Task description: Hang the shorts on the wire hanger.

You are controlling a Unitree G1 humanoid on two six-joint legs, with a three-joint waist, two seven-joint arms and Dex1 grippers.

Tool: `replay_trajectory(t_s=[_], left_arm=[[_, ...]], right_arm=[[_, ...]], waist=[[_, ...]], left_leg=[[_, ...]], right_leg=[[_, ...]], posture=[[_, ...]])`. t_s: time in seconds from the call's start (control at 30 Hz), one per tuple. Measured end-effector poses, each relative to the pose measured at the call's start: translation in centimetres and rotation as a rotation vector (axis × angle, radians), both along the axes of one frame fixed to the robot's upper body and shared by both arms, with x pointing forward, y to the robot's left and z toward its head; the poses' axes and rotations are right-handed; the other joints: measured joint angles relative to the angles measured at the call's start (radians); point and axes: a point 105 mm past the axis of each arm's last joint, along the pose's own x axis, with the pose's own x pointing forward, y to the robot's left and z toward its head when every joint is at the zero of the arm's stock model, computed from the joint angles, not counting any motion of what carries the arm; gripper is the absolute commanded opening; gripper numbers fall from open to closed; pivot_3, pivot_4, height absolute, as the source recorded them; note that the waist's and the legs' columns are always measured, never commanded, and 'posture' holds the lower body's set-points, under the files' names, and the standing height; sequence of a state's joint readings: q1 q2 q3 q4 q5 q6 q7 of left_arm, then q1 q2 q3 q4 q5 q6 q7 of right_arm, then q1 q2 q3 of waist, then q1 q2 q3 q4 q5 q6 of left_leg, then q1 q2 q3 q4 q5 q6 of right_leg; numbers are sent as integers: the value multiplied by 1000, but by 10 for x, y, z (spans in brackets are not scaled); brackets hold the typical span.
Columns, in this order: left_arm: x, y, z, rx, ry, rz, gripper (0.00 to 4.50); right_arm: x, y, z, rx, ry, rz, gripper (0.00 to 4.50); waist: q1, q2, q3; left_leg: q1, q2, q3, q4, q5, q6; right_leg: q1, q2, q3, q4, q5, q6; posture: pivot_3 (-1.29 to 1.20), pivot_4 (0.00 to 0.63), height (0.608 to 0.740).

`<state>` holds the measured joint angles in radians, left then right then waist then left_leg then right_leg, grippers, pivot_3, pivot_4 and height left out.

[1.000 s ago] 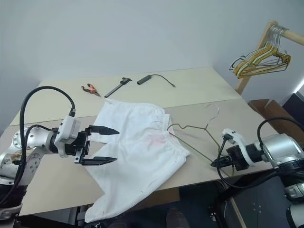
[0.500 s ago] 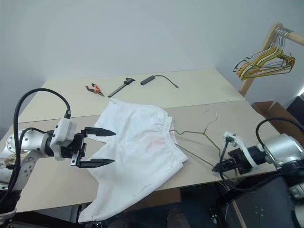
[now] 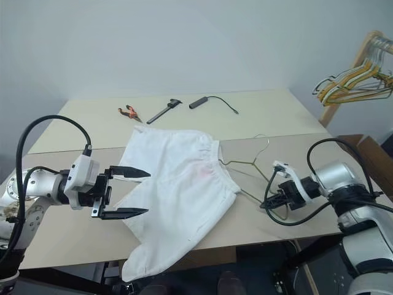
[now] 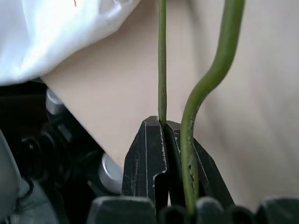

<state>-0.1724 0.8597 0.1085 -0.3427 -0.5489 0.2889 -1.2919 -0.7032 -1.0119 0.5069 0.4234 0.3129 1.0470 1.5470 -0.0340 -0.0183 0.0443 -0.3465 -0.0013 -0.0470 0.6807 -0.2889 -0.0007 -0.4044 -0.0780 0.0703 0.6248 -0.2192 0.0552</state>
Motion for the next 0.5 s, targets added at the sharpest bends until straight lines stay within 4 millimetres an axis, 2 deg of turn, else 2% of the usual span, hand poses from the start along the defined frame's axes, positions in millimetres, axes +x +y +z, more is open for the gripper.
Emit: replay_trajectory(t_s=[0.17, 0.27, 0.37, 0.43, 0.5], left_arm=[[-2, 2, -2, 3, 2, 12, 4455], [-3, 2, -2, 4, 2, 10, 4455], [-2, 1, -1, 5, 0, 3, 4455], [-1, 0, 0, 8, -5, -10, 4455], [-1, -2, 1, 11, -13, -23, 4455]], right_arm=[[-43, -2, 16, -5, 51, 127, 0], [-64, 2, 22, 25, 97, 179, 0], [-60, 2, 20, 39, 93, 158, 0], [-45, -1, 13, 47, 79, 91, 0], [-39, -6, 9, 41, 80, 49, 0]], waist=[[26, 0, 0], [25, 0, 0], [15, -2, 0], [10, -2, 0], [14, -1, 1]], left_leg=[[1, 0, 0, 0, 0, 0], [2, 1, 1, 0, 0, 0], [4, 1, 4, 0, 0, 0], [7, 1, 5, 0, 0, 0], [9, 1, 5, 0, 0, 0]], right_leg=[[1, 0, -1, 0, -2, 0], [1, 0, -1, 0, -6, 7], [3, 1, 0, -1, -6, 7], [5, 1, 2, 0, -5, 6], [7, 1, 2, 0, -6, 6]], posture=[[42, 0, 740], [31, 0, 740], [30, 0, 740], [34, 0, 740], [37, 0, 740]])
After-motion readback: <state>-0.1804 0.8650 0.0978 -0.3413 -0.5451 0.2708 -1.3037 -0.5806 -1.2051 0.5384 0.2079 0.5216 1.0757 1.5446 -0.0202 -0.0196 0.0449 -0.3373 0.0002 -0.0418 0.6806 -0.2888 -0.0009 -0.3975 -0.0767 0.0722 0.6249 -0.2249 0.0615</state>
